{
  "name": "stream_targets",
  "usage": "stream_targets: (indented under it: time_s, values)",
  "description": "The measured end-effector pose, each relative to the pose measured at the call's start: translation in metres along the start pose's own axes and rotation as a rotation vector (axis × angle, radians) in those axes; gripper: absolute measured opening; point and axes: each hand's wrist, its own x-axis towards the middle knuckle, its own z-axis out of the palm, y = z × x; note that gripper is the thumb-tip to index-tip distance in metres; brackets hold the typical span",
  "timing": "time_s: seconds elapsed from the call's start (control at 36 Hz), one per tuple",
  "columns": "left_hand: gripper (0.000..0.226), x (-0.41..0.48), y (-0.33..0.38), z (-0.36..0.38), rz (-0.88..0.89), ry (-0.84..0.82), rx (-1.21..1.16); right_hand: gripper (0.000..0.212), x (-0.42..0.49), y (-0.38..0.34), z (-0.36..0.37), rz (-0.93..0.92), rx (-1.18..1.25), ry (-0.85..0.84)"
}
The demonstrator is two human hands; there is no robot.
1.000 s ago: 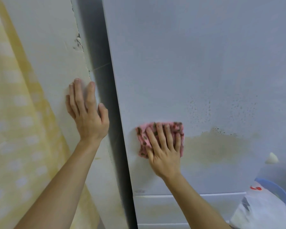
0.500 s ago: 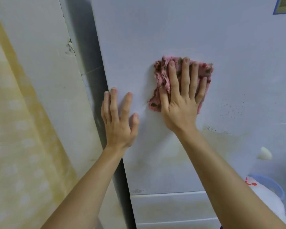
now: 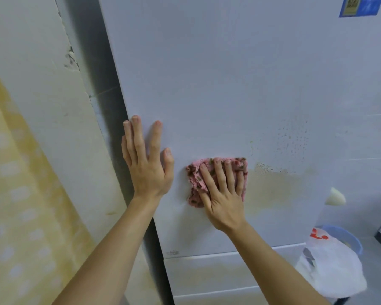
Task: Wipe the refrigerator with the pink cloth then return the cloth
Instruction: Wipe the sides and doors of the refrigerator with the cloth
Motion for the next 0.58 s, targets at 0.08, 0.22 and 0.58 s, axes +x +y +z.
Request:
stream_targets:
  time_s: [0.08,0.22,0.58]
  values:
    - [0.054,-0.004,0.006,0.001,0.051,-0.019,0.025,0.073,0.013,0.003,-0.007,0.020,0.026,-0.009]
    - [0.051,-0.008,0.009,0.000,0.090,-0.042,0.044,0.071,0.073,0.009,-0.035,0.076,0.072,0.102]
    - [0.056,-0.007,0.030,0.007,0.032,-0.030,-0.043,0.069,0.049,0.040,-0.027,0.043,-0.017,0.181]
